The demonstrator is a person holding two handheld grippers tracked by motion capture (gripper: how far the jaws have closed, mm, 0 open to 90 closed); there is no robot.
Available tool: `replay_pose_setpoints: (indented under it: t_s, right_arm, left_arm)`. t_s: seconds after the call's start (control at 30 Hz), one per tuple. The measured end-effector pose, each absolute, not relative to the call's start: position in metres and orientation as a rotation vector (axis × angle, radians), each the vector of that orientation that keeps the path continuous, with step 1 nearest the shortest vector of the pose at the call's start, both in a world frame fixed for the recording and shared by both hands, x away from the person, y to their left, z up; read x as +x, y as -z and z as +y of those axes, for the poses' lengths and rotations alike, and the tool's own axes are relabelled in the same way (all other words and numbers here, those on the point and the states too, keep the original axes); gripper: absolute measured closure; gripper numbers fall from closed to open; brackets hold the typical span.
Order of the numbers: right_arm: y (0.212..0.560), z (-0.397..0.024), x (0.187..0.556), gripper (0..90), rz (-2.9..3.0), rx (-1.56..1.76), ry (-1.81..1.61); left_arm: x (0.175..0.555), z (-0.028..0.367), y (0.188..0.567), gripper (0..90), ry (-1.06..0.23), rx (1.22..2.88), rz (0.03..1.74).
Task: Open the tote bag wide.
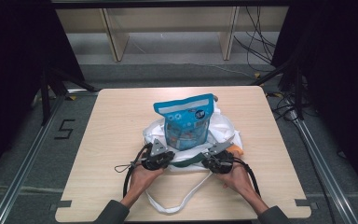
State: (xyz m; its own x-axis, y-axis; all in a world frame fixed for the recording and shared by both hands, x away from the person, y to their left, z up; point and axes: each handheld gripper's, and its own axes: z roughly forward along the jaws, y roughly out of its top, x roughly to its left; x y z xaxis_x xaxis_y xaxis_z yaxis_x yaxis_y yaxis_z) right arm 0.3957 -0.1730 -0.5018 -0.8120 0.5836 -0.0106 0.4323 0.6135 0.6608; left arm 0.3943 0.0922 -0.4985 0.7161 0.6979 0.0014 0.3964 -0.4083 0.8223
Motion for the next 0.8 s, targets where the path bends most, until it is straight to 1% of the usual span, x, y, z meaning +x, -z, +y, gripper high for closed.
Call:
replay_pose_setpoints:
  t_s: [0.03,0.07,0.1,0.13,0.23,0.37,0.47,0.53,0.57,0.6,0.67,0.7,0.73,0.8]
  right_arm:
    - [0.501,-0.174,0.396,90.0,2.616,0.841,-0.993]
    - [0.500,-0.174,0.396,89.8,2.617,0.842,-1.002]
    - [0.498,-0.176,0.396,88.7,2.621,0.864,-1.012]
    - [0.497,-0.176,0.396,87.7,2.612,0.888,-1.035]
    - [0.484,-0.180,0.389,82.3,2.620,0.879,-1.096]
    - [0.463,-0.186,0.382,77.5,2.562,0.851,-1.205]
    - [0.453,-0.194,0.381,74.7,2.531,0.840,-1.291]
    - [0.447,-0.198,0.377,73.2,2.506,0.896,-1.317]
    - [0.444,-0.203,0.379,72.3,2.482,0.860,-1.324]
    - [0.442,-0.205,0.378,70.7,2.487,0.885,-1.336]
    - [0.441,-0.208,0.378,67.9,2.475,0.880,-1.344]
    - [0.441,-0.208,0.377,67.2,2.477,0.904,-1.345]
    - [0.442,-0.208,0.378,66.8,2.468,0.893,-1.333]
    - [0.443,-0.207,0.378,66.7,2.489,0.909,-1.323]
  left_arm:
    - [0.393,0.093,0.496,79.4,-0.433,2.050,0.845]
    - [0.393,0.093,0.496,77.9,-0.402,2.009,0.874]
    - [0.393,0.095,0.494,75.1,-0.395,2.002,0.868]
    - [0.393,0.097,0.491,73.9,-0.385,1.966,0.869]
    - [0.391,0.100,0.482,69.6,-0.397,1.943,0.873]
    - [0.388,0.105,0.474,64.5,-0.382,1.904,0.889]
    - [0.386,0.107,0.468,60.1,-0.381,1.891,0.897]
    - [0.385,0.109,0.464,57.2,-0.392,1.873,0.916]
    - [0.384,0.110,0.463,56.2,-0.374,1.857,0.925]
    - [0.384,0.110,0.461,55.7,-0.377,1.850,0.935]
    - [0.386,0.111,0.460,51.3,-0.395,1.838,0.957]
    - [0.386,0.112,0.460,47.5,-0.389,1.817,0.979]
    - [0.388,0.114,0.460,45.7,-0.357,1.777,1.000]
    - [0.388,0.117,0.458,45.3,-0.352,1.760,1.012]
